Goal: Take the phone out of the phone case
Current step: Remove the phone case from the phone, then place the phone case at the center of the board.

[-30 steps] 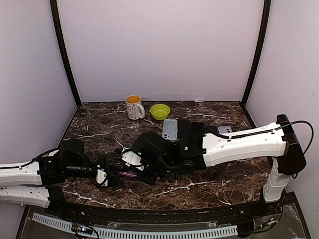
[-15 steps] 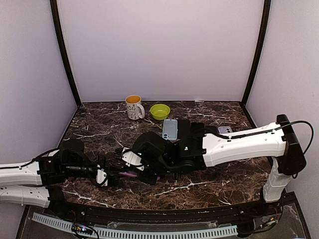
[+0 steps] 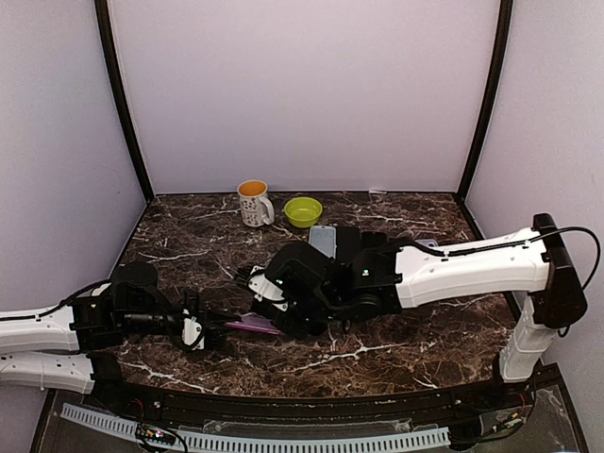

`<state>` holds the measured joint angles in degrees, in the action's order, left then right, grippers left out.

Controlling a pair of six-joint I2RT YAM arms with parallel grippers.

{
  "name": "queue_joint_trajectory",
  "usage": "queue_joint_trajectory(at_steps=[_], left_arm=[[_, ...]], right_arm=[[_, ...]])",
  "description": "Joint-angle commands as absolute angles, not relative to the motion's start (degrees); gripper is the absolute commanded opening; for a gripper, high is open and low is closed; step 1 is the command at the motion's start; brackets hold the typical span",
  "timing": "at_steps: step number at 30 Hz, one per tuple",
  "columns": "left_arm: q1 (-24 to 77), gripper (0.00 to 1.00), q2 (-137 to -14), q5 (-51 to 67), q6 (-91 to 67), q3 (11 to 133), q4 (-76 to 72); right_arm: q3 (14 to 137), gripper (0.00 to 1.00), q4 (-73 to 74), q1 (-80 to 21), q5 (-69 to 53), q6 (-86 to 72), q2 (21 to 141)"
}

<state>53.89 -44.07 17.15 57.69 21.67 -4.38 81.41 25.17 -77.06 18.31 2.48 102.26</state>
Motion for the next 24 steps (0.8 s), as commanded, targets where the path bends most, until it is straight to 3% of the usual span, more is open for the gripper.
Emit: queue_joint_trajectory(at_steps=[1, 6, 24], left_arm=[[53.79, 0.0, -42.45, 17.11, 57.66, 24.45, -8.93], [53.8, 0.0, -42.28, 17.11, 57.61, 24.51, -8.88], [53.82, 0.0, -42.44, 16.98, 57.52, 24.61, -8.59]], right_arm=[[79.16, 0.02, 25.5, -73.2, 20.91, 0.01, 96.75], [73.8, 0.02, 25.64, -67.35, 17.97, -4.96, 90.79], [50.49, 0.05, 12.14, -36.07, -19.22, -20.47, 76.64]])
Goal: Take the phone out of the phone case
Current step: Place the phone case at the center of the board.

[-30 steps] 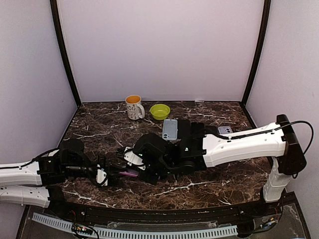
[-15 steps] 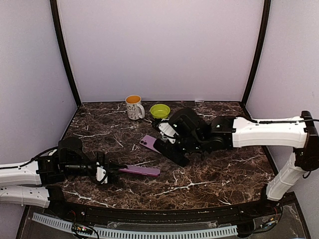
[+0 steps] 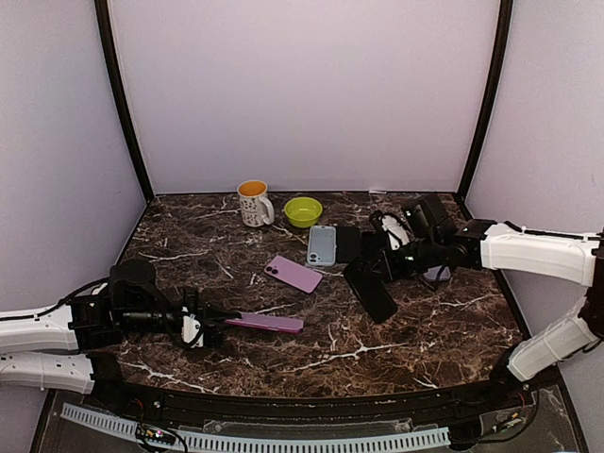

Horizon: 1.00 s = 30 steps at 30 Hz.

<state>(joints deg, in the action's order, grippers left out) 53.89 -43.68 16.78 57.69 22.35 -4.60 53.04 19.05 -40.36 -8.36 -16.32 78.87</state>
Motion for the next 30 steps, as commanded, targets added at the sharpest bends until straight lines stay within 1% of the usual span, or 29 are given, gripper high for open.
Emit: queue_joint_trajectory(at_steps=[1, 6, 11, 17, 18, 19, 20, 21, 23, 25, 26, 29, 30], left_arm=[[53.8, 0.0, -42.49, 16.97, 57.49, 24.61, -8.56], [53.83, 0.0, -42.58, 17.29, 57.48, 24.6, -8.48], [53.81, 0.0, -42.45, 16.99, 57.46, 24.52, -8.29], [53.84, 0.0, -42.63, 16.94, 57.41, 24.52, -8.26], [53.86, 0.0, -42.63, 16.95, 57.42, 24.52, -8.26], [53.83, 0.0, -42.69, 16.83, 57.41, 24.52, -8.26], [53.85, 0.0, -42.66, 16.81, 57.42, 24.5, -8.22], [53.87, 0.0, -42.64, 16.79, 57.41, 24.47, -8.15], [53.82, 0.0, -42.69, 16.77, 57.45, 24.39, -8.17], [53.79, 0.0, -42.82, 16.78, 57.48, 24.43, -8.24], [53.79, 0.0, -42.86, 16.83, 57.44, 24.43, -8.26], [53.79, 0.0, -43.31, 16.87, 57.26, 24.52, -8.26], [53.79, 0.0, -43.45, 16.87, 57.24, 24.56, -8.24]], right_arm=[[49.68, 0.05, 11.1, -34.69, -20.9, -21.05, 76.54], [46.17, 0.05, 4.71, -28.46, -30.05, -25.79, 78.5], [44.66, 0.06, 0.98, -24.73, -35.66, -28.32, 82.67], [46.76, 0.08, 0.93, -23.82, -39.25, -27.37, 88.26], [47.09, 0.1, 1.53, -23.84, -39.17, -26.67, 88.55], [47.91, 0.19, 3.31, -23.82, -38.31, -25.35, 88.67], [49.18, 0.36, 6.12, -23.84, -36.18, -23.36, 88.8], [50.76, 0.48, 10.15, -23.82, -32.25, -21.15, 88.92], [54.26, 0.68, 17.51, -23.71, -23.04, -17.07, 88.73], [56.74, 0.77, 21.58, -23.73, -15.5, -14.58, 87.51], [57.5, 0.8, 22.6, -23.73, -13.44, -13.74, 86.46], [58.94, 0.81, 22.77, -24.89, -15.28, -10.0, 81.56], [58.99, 0.82, 22.29, -26.8, -16.46, -7.94, 79.84]])
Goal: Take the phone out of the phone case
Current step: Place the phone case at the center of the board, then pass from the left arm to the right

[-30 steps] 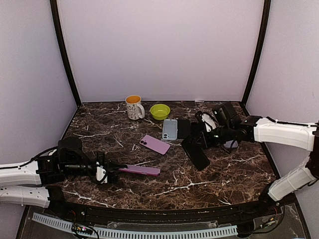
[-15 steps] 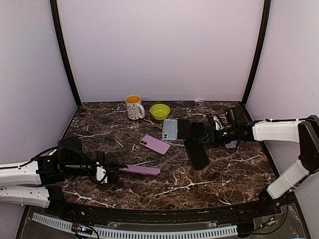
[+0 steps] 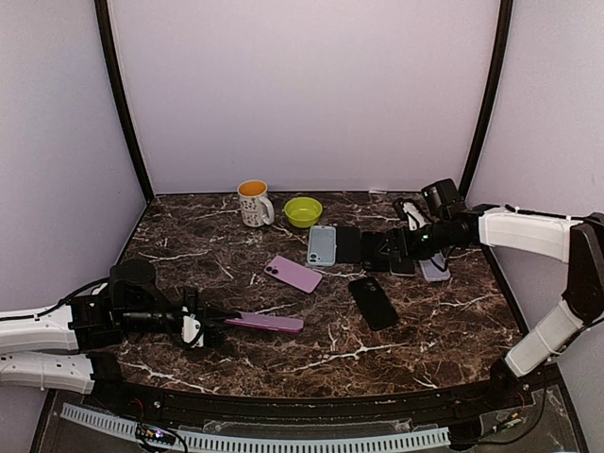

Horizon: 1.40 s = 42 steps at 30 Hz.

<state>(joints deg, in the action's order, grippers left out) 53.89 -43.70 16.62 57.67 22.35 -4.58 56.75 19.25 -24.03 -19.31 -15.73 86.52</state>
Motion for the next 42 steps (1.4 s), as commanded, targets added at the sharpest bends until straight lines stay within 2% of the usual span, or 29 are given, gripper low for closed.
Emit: queue_joint_trajectory(at_steps=[1, 6, 13, 18, 25, 34, 38, 42], left_arm=[[53.83, 0.0, -43.73, 16.83, 57.07, 24.59, -8.3], [53.84, 0.0, -45.34, 16.75, 56.11, 25.09, -8.23], [53.79, 0.0, -46.43, 17.02, 54.84, 25.47, -8.48], [53.8, 0.0, -47.14, 17.06, 53.78, 25.86, -8.59], [53.84, 0.0, -47.63, 16.75, 52.09, 26.48, -8.61], [53.81, 0.0, -47.91, 16.18, 51.76, 26.8, -8.36], [53.8, 0.0, -47.7, 16.05, 51.57, 26.87, -8.35], [53.84, 0.0, -47.88, 16.23, 51.19, 26.93, -8.44]], right_arm=[[58.63, 0.82, 21.44, -28.87, -17.25, -5.57, 77.95], [54.29, 0.8, 15.89, -40.52, -15.11, 7.91, 69.19], [47.61, 0.77, 1.75, -46.46, -19.23, 7.1, 62.23], [47.95, 0.76, -1.34, -53.03, -20.59, 11.12, 63.48], [52.54, 0.75, 2.44, -65.8, -8.36, 20.54, 72.73], [54.41, 0.71, 0.39, -72.54, -2.1, 24.23, 79.71], [54.09, 0.63, -0.53, -74.03, 1.0, 24.36, 80.89], [53.35, 0.48, -3.72, -75.43, 4.38, 24.91, 82.13]])
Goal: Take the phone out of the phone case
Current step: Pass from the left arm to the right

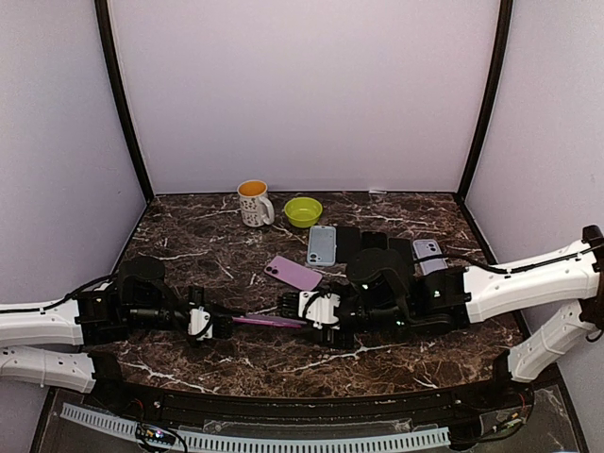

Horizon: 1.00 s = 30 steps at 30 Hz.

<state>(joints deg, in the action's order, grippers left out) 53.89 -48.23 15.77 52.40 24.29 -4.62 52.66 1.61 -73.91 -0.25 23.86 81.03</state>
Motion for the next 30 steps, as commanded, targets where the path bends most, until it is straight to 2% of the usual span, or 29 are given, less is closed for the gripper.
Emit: queue_joint_trajectory(at_steps=[1, 9, 17, 22, 30], left_arm=[[53.8, 0.0, -47.9, 16.24, 50.88, 26.95, -8.48], [53.82, 0.0, -47.9, 16.12, 50.41, 26.91, -8.5], [53.85, 0.0, -47.98, 15.64, 50.27, 26.9, -8.61], [53.82, 0.0, -48.0, 15.58, 50.12, 26.9, -8.7], [53.72, 0.0, -48.08, 15.69, 49.25, 26.9, -9.16]], right_arm=[[53.11, 0.47, -4.22, -75.68, 5.02, 25.27, 82.48], [51.06, 0.37, -8.28, -76.19, 8.53, 26.52, 83.25], [50.45, 0.35, -8.21, -76.96, 9.65, 26.81, 84.44], [49.77, 0.28, -9.33, -77.38, 11.15, 27.16, 84.77], [47.91, 0.23, -11.39, -78.44, 14.37, 27.86, 85.08]])
